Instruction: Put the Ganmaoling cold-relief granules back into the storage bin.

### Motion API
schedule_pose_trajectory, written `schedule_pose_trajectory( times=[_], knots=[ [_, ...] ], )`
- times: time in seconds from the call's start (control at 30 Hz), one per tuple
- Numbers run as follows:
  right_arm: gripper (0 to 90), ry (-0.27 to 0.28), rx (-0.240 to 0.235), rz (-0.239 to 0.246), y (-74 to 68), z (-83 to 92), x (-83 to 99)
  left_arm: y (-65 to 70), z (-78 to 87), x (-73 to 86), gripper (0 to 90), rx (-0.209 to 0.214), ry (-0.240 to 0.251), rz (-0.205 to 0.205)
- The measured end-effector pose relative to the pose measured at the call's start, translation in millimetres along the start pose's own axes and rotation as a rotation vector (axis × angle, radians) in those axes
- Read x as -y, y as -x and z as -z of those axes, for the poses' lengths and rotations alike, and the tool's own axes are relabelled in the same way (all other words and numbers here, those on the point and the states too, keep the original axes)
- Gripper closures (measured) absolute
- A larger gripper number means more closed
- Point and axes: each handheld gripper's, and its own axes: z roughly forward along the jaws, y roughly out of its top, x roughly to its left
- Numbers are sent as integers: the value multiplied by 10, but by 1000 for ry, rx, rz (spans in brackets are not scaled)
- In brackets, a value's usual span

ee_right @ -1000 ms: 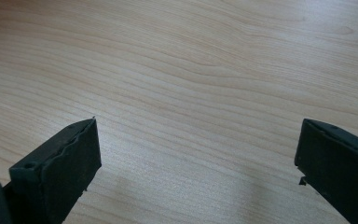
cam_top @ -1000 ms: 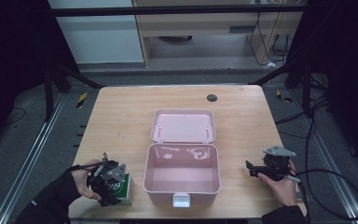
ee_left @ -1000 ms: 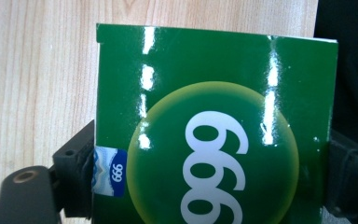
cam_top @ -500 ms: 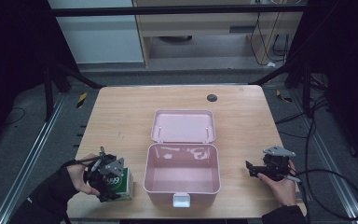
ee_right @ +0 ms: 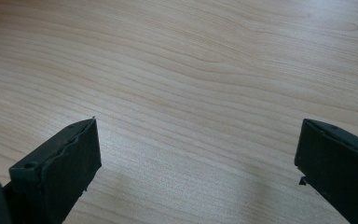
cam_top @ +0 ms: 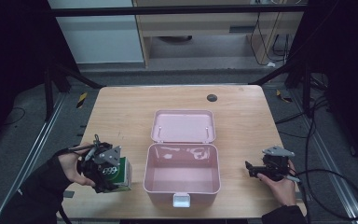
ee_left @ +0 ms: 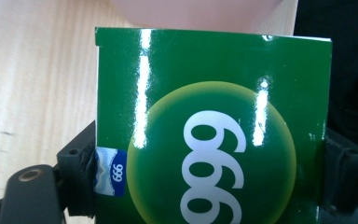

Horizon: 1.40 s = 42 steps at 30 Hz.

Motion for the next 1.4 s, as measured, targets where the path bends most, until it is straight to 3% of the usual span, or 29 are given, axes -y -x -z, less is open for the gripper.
schedule_pose_trajectory(
  times=[0.13,0.67,0.7,1.23,1.4],
  knots=[
    [7,-2,-1,0,-1,-1,0,-29,129,-74,143,-12,14,-11],
    [7,-6,-1,2,-3,-5,2,-64,331,-293,144,-14,37,-32],
    [7,-6,-2,2,-4,-6,3,-78,372,-333,144,-23,39,-52],
    [7,-5,-7,2,-2,0,1,-100,509,-698,145,-11,40,-91],
    [7,-5,-3,8,-2,-5,2,-103,549,-856,146,-9,65,-111]
  ],
)
